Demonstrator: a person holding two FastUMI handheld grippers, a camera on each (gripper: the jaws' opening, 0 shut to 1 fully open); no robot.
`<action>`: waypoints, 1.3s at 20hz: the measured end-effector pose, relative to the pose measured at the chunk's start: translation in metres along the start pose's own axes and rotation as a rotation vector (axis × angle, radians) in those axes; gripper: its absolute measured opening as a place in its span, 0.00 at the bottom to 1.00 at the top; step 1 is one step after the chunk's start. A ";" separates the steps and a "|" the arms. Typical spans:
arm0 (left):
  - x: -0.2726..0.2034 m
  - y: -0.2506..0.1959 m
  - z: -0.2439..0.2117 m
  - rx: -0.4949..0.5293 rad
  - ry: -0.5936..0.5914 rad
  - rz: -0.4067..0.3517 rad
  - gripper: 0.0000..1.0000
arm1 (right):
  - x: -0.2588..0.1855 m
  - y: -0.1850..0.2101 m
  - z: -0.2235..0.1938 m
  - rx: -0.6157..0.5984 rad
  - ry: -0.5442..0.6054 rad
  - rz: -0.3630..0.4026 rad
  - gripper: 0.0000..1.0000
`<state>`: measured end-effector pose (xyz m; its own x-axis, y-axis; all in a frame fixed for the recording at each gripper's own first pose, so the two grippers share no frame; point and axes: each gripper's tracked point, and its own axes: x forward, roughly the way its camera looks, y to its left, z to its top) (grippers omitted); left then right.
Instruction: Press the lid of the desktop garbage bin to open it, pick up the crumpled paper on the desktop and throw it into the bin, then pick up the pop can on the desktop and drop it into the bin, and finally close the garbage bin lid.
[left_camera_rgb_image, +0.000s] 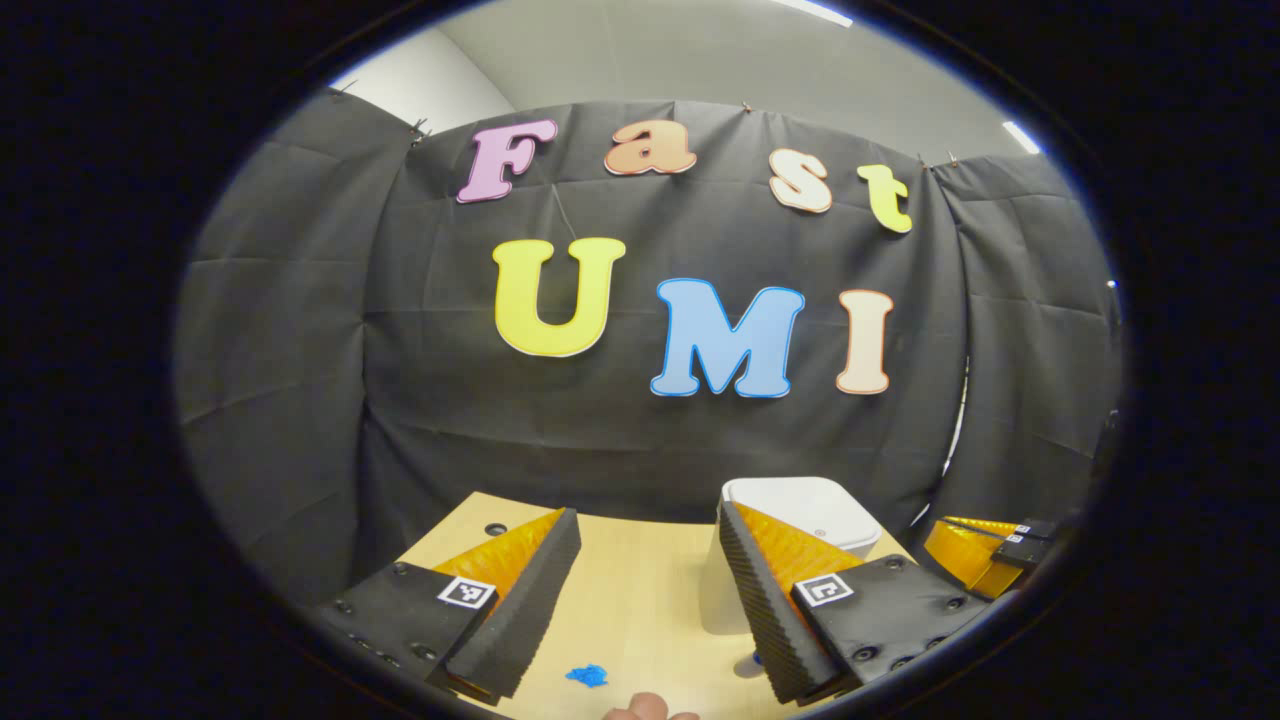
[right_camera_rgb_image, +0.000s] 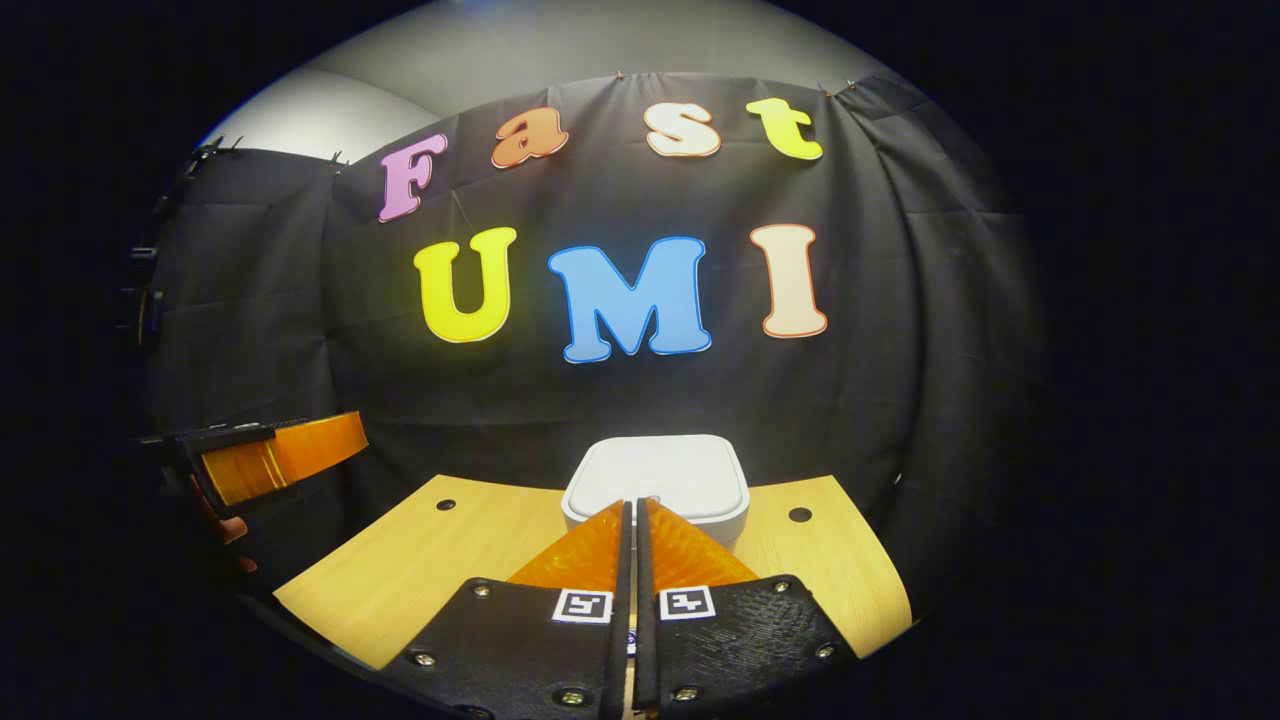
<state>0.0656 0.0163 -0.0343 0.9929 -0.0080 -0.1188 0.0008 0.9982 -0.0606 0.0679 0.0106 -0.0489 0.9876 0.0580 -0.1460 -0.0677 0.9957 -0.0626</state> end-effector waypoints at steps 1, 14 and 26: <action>0.001 0.000 0.000 0.001 -0.001 0.002 0.96 | 0.001 0.000 -0.003 -0.001 0.008 0.004 0.03; 0.002 0.014 0.002 0.012 -0.004 0.043 0.96 | 0.082 -0.023 -0.026 0.016 0.099 -0.006 0.03; -0.015 0.054 0.001 0.013 -0.005 0.136 0.96 | 0.153 -0.034 -0.037 0.006 0.158 -0.033 0.03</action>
<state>0.0511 0.0703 -0.0343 0.9845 0.1278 -0.1201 -0.1324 0.9907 -0.0316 0.2164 -0.0174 -0.1059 0.9546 0.0137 -0.2977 -0.0342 0.9974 -0.0639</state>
